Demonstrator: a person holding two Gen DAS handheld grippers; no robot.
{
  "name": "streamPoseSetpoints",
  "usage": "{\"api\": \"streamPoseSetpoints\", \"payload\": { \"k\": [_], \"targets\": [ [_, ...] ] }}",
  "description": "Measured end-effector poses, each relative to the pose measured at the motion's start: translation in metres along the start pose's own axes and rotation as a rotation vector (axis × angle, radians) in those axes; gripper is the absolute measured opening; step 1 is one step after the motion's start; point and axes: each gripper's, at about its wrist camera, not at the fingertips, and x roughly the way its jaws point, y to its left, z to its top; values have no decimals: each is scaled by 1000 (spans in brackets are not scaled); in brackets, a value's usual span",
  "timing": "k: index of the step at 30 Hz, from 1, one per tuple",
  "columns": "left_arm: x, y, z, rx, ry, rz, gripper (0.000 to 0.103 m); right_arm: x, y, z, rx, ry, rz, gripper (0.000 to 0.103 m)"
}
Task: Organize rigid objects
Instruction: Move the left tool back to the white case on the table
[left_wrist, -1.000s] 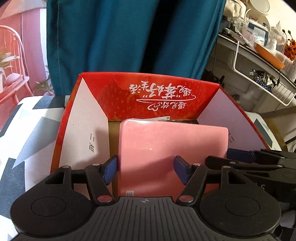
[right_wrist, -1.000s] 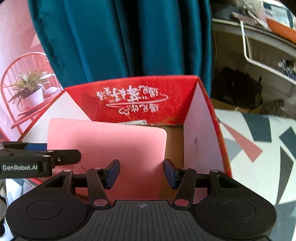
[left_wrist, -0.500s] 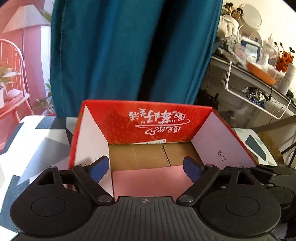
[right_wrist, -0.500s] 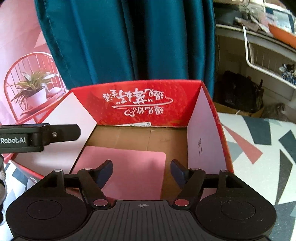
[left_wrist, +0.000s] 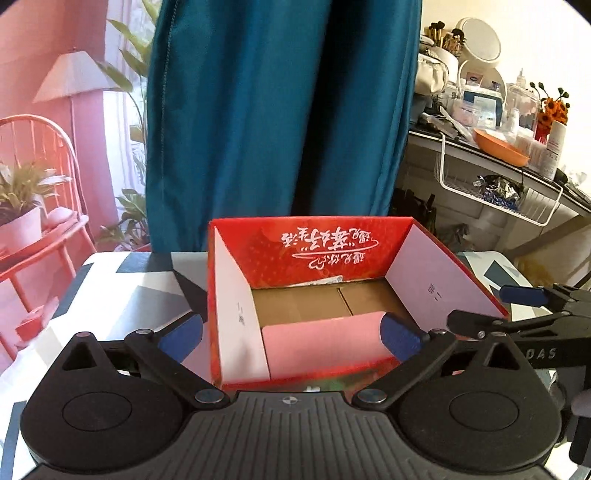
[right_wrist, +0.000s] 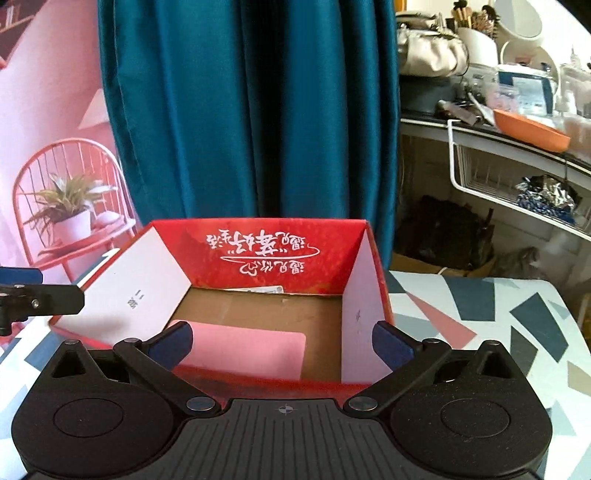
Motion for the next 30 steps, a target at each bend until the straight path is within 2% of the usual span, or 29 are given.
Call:
{"api": "streamPoseSetpoints", "payload": {
  "k": [8, 17, 23, 30],
  "targets": [
    [-16, -9, -44, -45, 47, 12, 103, -35, 0, -41, -49, -40, 0, 103],
    [-30, -23, -100, -218, 85, -7, 103, -60, 2, -98, -162, -44, 8, 103],
    [-24, -32, -126, -202, 132, 16, 103, -67, -10, -133, -168, -34, -17, 103],
    [-19, -41, -139, -207, 164, -21, 103, -61, -32, -151, -126, -44, -20, 103]
  ]
}}
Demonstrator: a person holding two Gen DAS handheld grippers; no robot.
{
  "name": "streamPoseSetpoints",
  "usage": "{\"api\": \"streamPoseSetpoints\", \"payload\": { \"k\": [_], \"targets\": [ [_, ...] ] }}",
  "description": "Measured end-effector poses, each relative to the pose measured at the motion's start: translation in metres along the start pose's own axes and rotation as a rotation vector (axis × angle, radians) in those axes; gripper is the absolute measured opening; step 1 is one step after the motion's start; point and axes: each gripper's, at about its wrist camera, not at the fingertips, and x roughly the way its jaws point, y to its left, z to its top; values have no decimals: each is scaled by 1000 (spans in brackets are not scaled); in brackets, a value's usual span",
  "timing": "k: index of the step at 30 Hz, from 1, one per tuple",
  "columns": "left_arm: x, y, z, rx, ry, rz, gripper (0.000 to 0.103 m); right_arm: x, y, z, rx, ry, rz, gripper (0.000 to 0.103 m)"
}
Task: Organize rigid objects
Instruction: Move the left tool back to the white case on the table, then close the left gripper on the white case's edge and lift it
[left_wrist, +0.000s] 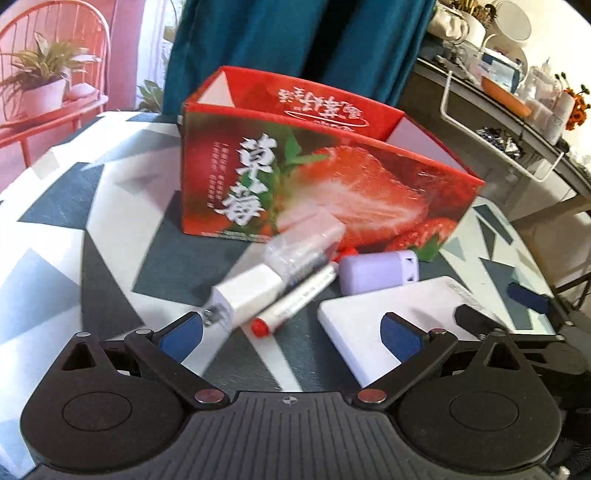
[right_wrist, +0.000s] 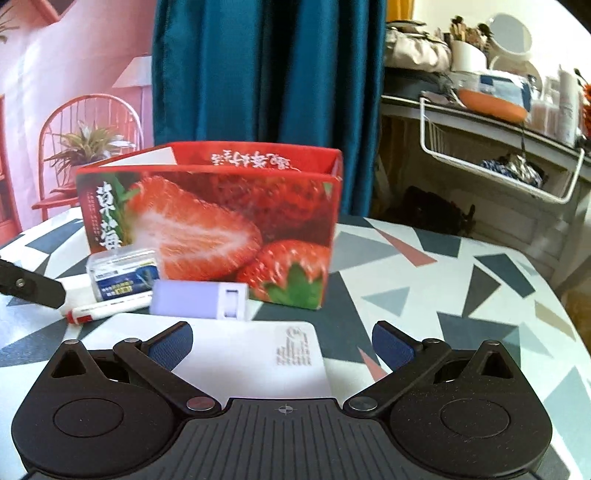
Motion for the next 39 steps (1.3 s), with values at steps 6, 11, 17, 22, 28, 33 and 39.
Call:
{"api": "streamPoseSetpoints", "payload": {
  "k": [6, 11, 17, 22, 28, 33, 39],
  "targets": [
    [6, -6, -4, 7, 10, 10, 103, 5, 0, -16, 5, -11, 24, 102],
    [12, -12, -5, 18, 32, 15, 103, 5, 3, -17, -22, -21, 49, 102],
    [15, -18, -8, 26, 46, -1, 103, 7, -3, -16, 7, -6, 91, 102],
    [17, -21, -9, 17, 58, -32, 99, 12, -8, -16, 44, 14, 121, 102],
    [22, -24, -12, 16, 82, -44, 85, 15, -13, -16, 72, 42, 173, 102],
    [28, -23, -15, 0, 109, -65, 80, 20, -20, -15, 114, 71, 206, 102],
    [29, -26, -16, -6, 112, -102, 74, 28, -31, -16, 194, 118, 266, 103]
  ]
}}
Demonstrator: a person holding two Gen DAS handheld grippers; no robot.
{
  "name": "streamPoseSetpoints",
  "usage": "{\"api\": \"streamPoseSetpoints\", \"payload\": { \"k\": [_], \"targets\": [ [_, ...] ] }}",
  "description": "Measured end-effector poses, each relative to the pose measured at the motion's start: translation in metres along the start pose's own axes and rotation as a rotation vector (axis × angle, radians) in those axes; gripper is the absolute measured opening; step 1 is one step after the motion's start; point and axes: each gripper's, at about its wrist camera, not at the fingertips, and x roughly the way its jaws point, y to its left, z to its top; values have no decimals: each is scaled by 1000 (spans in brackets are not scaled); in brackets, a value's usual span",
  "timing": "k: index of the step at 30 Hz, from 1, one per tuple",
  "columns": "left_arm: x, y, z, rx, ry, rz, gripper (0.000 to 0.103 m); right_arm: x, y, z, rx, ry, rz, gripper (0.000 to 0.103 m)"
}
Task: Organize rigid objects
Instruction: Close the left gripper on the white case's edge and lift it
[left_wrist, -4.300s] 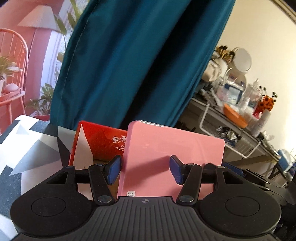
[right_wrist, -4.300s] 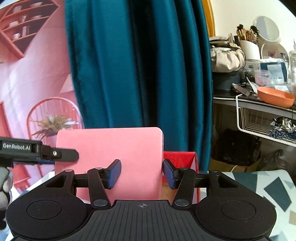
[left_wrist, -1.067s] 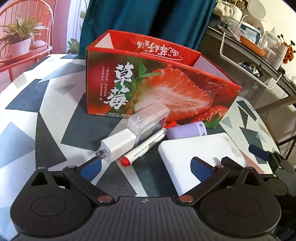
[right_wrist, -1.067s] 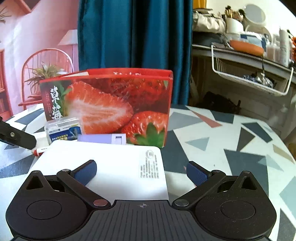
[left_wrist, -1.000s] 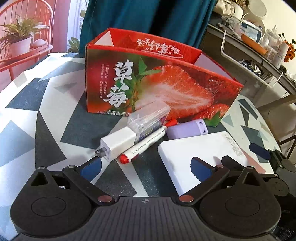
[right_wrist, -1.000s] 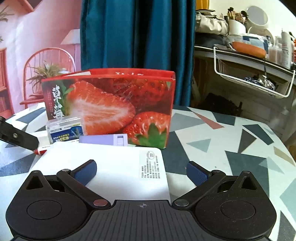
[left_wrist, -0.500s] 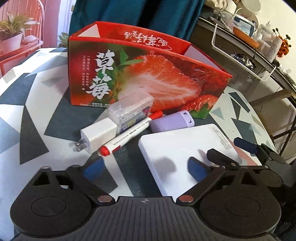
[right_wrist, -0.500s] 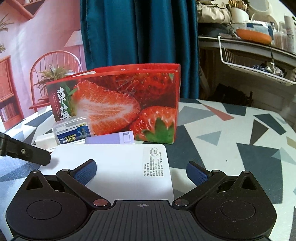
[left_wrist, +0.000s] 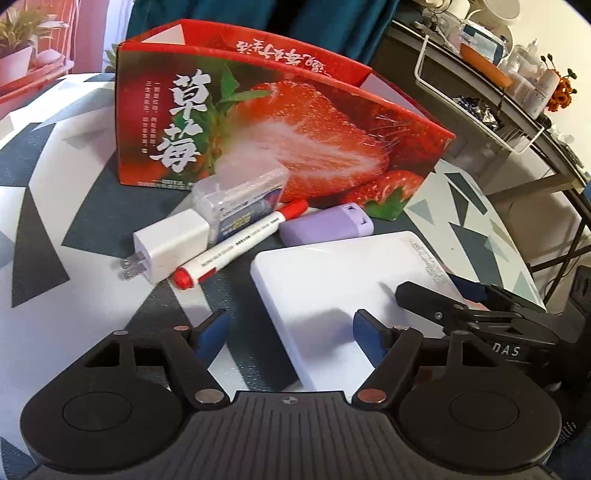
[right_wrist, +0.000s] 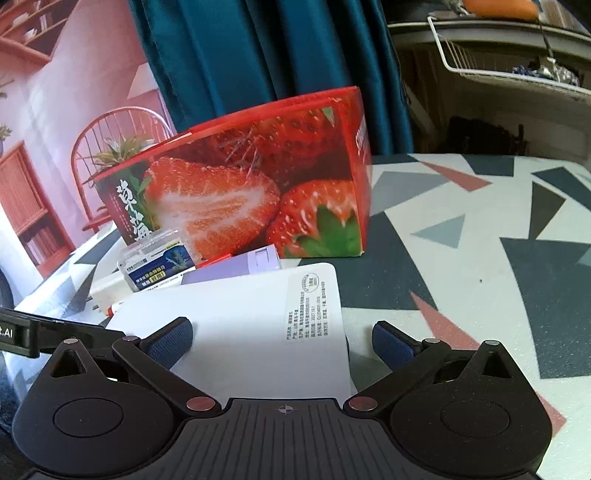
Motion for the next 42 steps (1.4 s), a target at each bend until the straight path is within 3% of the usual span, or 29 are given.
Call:
{"api": "streamPoseSetpoints", "payload": {
  "k": [10, 23, 29, 32, 36, 42],
  "targets": [
    [5, -3, -2, -17, 18, -72, 68, -2, 6, -1, -41, -2, 11, 102],
    [5, -2, -4, -6, 19, -99, 64, -3, 8, -2, -62, 11, 57, 101],
    [6, -1, -4, -5, 24, -107, 63, -9, 19, -3, -113, 3, 16, 96],
    [5, 0, -4, -2, 26, -109, 63, -12, 21, -1, -103, 9, -5, 90],
    [1, 2, -4, 3, 19, -100, 63, -20, 22, 4, -75, 9, -40, 69],
    [-9, 9, -3, -15, -6, -91, 62, -32, 34, 8, -113, 7, -60, 57]
  ]
}}
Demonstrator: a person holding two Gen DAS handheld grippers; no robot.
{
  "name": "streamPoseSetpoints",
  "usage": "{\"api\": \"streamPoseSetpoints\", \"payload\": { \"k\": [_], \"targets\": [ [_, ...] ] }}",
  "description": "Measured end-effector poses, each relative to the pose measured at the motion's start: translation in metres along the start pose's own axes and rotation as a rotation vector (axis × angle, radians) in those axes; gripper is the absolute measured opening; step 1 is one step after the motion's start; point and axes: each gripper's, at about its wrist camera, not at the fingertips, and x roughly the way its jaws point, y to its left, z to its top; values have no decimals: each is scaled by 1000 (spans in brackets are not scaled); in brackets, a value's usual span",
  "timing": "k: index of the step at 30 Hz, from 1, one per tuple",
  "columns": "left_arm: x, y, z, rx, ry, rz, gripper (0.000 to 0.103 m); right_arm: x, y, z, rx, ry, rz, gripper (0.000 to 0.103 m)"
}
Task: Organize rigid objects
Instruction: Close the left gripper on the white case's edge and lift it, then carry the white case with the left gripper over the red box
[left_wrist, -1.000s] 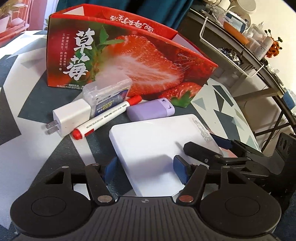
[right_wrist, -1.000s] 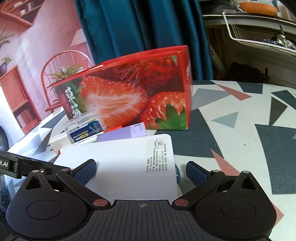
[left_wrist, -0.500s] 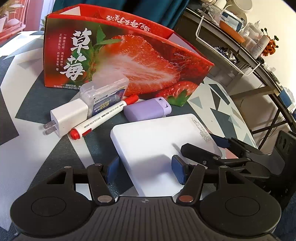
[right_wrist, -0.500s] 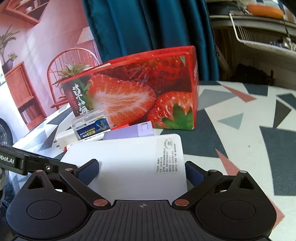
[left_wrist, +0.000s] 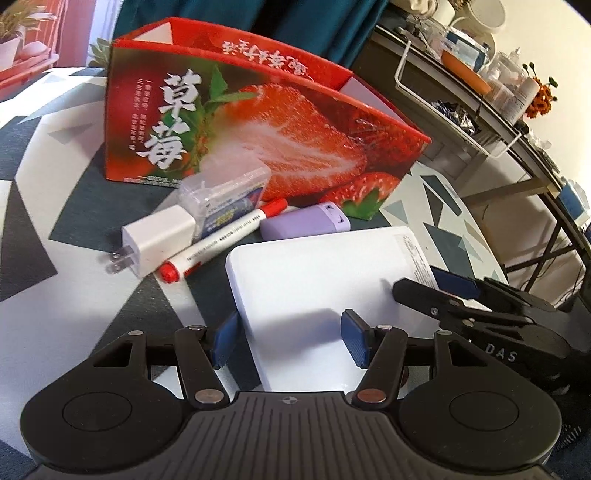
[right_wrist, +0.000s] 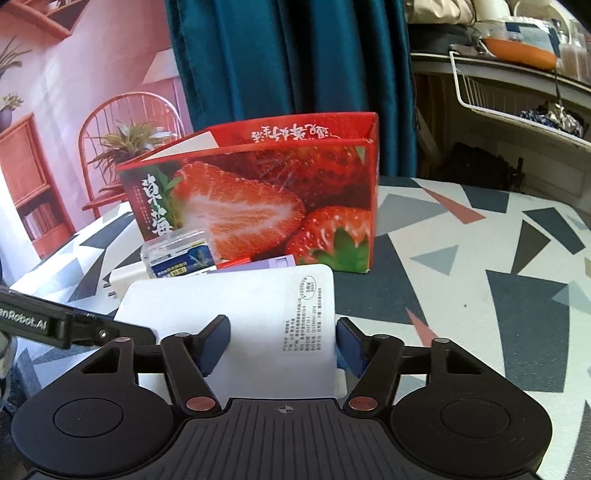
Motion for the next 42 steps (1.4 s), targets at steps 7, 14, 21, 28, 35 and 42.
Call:
{"api": "streamPoseSetpoints", "payload": {
  "k": [7, 14, 21, 28, 35, 42],
  "targets": [
    [-21, 6, 5, -25, -70, 2, 62, -14, 16, 9, -34, -16, -12, 50],
    [-28, 12, 6, -56, -91, 5, 64, -30, 36, 22, -84, -62, -12, 50],
    [-31, 17, 5, -71, -95, 2, 65, -31, 44, 22, -106, -66, -32, 49],
    [-42, 9, 10, -40, -144, 20, 64, -34, 43, 21, -108, -104, -55, 38],
    [-67, 2, 29, -19, -229, 21, 64, -46, 47, 40, -111, -165, -45, 38],
    [-88, -12, 79, 70, -341, 65, 65, -48, 53, 98, -113, -231, -38, 38]
  ]
}}
